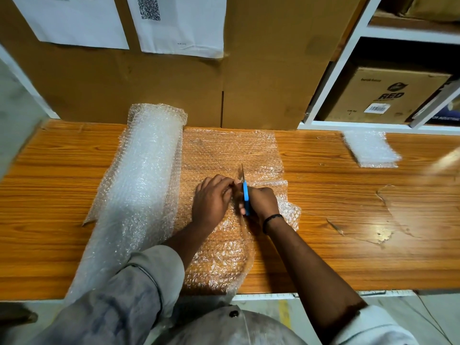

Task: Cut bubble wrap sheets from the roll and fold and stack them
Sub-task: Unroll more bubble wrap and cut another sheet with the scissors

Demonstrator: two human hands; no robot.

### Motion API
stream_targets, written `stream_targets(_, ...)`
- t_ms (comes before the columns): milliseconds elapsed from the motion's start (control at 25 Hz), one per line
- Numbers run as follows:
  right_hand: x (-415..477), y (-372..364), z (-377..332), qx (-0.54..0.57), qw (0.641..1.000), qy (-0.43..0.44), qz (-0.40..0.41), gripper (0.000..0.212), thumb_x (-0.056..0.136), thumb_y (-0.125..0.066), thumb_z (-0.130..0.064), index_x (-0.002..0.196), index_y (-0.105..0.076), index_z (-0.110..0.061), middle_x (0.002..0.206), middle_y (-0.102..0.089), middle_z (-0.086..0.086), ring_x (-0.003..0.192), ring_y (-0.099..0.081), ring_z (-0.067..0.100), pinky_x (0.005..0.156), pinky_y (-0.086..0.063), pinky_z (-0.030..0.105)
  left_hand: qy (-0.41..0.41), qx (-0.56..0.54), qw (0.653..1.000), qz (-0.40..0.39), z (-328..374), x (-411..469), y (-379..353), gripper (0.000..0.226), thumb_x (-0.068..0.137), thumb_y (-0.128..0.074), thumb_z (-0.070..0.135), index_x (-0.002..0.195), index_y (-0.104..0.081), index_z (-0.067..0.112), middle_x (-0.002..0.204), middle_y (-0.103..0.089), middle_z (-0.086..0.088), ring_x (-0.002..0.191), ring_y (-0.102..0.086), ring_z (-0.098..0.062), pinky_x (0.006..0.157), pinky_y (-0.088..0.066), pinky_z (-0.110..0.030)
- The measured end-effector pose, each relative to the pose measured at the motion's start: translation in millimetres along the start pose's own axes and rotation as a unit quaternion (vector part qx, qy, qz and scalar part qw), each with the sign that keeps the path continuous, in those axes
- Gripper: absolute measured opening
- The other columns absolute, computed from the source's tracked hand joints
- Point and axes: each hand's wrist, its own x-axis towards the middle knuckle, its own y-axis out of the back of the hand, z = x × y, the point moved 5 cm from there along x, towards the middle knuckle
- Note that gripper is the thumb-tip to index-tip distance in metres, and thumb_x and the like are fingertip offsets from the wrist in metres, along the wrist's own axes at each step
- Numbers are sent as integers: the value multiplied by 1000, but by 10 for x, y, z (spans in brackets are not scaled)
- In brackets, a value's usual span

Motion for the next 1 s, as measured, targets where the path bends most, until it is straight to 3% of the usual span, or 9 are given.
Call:
stream_targets(160, 103, 30, 6, -37, 999, 9, 6, 38, 84, -78, -32, 70, -72, 3, 54, -63, 17, 47, -55, 25, 54, -44, 30, 0, -7, 1000, 7, 6, 2, 4, 21, 97, -63, 20, 117, -68, 24, 113, -65, 7, 104, -55, -20, 85, -44, -40)
stream_targets(360, 228, 35, -13, 10, 1000, -9, -1, 38, 84, -81, -29, 75, -73, 7, 59, -66, 19, 46, -59, 26, 54, -49, 32, -12, -14, 1000, 16, 9, 2, 6, 15, 100, -60, 28, 113, -66, 25, 108, -64, 9, 99, -55, -20, 83, -44, -39)
stream_targets(520, 369, 38, -57, -18, 1000, -7, 8, 42, 80, -79, -31, 77, -75, 11, 63, -69, 24, 49, -60, 28, 59, -50, 38, -25, -22, 999, 26, 27, 1, 25, 7, 100, -61, 31, 106, -63, 32, 105, -63, 13, 97, -54, -16, 81, -42, -36)
stream_targets(640, 436, 58, -86, -53, 998, -3, 13, 40, 74, -82, -34, 68, -74, 4, 62, -69, 24, 51, -60, 27, 56, -46, 36, -24, -24, 999, 24, 17, 5, 15, 7, 100, -62, 32, 106, -63, 36, 105, -63, 15, 98, -53, -14, 81, -40, -35)
stream_targets(1000, 646, 53, -133, -46, 999, -8, 2, 42, 77, -81, -40, 64, -71, -2, 59, -67, 20, 48, -58, 25, 50, -45, 28, -24, -15, 999, 24, -3, 22, -12, 11, 102, -60, 38, 108, -67, 33, 108, -64, 14, 99, -53, -14, 81, -41, -37)
